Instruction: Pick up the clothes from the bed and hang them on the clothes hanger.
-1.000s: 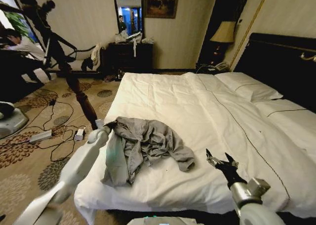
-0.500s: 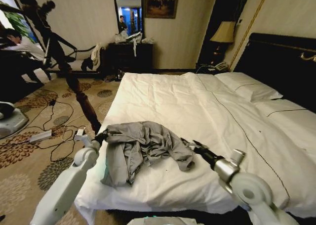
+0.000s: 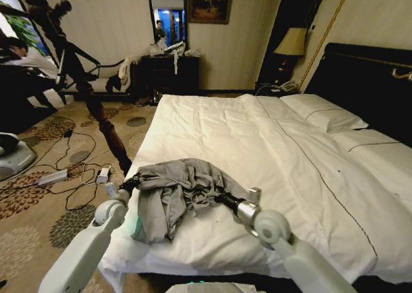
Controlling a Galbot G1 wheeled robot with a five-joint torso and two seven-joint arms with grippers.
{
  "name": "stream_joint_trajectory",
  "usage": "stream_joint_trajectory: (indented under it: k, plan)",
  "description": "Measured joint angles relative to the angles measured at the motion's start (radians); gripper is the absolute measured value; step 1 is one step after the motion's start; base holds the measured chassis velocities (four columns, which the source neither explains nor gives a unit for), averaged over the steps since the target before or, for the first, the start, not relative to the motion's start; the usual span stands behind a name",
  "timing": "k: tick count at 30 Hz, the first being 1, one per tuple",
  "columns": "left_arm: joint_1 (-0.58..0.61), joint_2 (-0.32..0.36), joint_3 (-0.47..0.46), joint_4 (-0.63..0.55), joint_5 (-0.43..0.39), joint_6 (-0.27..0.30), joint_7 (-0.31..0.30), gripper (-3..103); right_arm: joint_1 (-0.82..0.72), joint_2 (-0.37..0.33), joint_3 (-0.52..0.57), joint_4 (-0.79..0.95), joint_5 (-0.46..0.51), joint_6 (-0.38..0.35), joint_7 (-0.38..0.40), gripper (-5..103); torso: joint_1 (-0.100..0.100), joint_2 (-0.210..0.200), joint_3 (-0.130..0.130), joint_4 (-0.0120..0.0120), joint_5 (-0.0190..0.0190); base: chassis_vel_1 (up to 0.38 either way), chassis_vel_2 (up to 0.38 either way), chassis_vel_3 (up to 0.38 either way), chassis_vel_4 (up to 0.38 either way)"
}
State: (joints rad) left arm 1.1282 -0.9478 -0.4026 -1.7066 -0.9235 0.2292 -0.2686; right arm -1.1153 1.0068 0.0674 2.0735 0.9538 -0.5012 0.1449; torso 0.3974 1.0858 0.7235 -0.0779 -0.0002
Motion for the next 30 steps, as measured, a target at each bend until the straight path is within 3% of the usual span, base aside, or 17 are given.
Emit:
stream_joint_trajectory:
  k: [4,8,9,11,14,22,25,27,30]
  plan:
    - [0.003,0.0,0.0,-0.007,0.0,0.001,0.001,0,0.05,0.014,-0.047,-0.056,-0.046,0.007,-0.006,100,0.0,0.0,0.0,-0.0001,-0.0001,0.0,0.0,0.0,0.0]
    - [0.004,0.0,0.003,-0.015,-0.006,0.005,0.001,0,0.13,0.017,-0.142,-0.17,-0.389,0.097,-0.082,100,0.0,0.0,0.0,-0.0001,0.0001,0.0,0.0,0.0,0.0]
    - [0.004,0.001,0.002,-0.016,-0.01,0.007,0.0,0,0.147,0.011,-0.173,-0.181,-0.447,0.114,-0.1,100,0.0,0.0,0.0,0.0,0.0001,0.0,0.0,0.0,0.0]
    - [0.004,0.002,0.001,-0.016,-0.013,0.008,0.0,0,0.155,0.009,-0.194,-0.181,-0.465,0.12,-0.107,100,0.0,0.0,0.0,0.0001,0.0,0.0,0.0,0.0,0.0]
    - [0.009,0.008,-0.009,-0.019,-0.022,0.011,0.0,0,0.172,0.026,-0.26,-0.157,-0.462,0.124,-0.126,100,0.0,0.0,0.0,-0.0001,0.0,0.0,0.0,0.0,0.0]
    - [0.029,0.013,-0.026,-0.022,-0.033,0.013,0.005,0,0.216,0.104,-0.295,-0.213,-0.422,0.114,-0.107,100,0.0,0.0,0.0,0.0,-0.0002,0.0,0.0,0.0,0.0]
    - [0.032,0.008,-0.027,-0.021,-0.034,0.013,0.008,0,0.25,0.17,-0.294,-0.283,-0.335,0.097,-0.062,98,0.0,0.0,0.0,0.0004,0.0002,0.0,0.0,0.0,0.0]
    - [0.032,0.007,-0.027,-0.021,-0.034,0.013,0.008,0,0.255,0.178,-0.287,-0.294,-0.302,0.091,-0.052,98,0.0,0.0,0.0,0.0005,0.0002,0.0,0.0,0.0,0.0]
    - [0.029,0.007,-0.026,-0.021,-0.036,0.013,0.009,0,0.267,0.167,-0.271,-0.313,-0.235,0.078,-0.034,88,0.0,0.0,0.0,0.0,0.0001,0.0,0.0,0.0,0.0]
